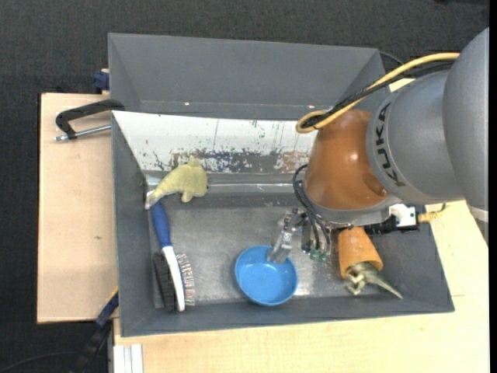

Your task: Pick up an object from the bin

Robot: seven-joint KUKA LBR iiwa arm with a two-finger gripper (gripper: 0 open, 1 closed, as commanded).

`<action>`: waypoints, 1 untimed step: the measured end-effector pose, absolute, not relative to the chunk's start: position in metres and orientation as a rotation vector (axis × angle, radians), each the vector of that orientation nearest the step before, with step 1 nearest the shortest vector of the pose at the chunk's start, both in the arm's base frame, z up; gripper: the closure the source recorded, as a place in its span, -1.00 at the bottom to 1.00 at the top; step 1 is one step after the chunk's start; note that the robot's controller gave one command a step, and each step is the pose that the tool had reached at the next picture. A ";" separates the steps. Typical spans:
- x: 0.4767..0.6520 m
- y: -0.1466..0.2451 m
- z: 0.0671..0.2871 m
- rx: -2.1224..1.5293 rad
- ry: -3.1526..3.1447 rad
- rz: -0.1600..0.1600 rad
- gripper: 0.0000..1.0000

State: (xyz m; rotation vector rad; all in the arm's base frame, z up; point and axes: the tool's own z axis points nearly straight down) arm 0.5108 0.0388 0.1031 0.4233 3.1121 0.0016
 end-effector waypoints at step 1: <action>0.522 0.010 0.249 -0.275 3.117 -0.001 1.00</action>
Offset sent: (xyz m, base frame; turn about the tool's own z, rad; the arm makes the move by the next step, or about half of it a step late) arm 0.0088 -0.0286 0.1424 -0.4470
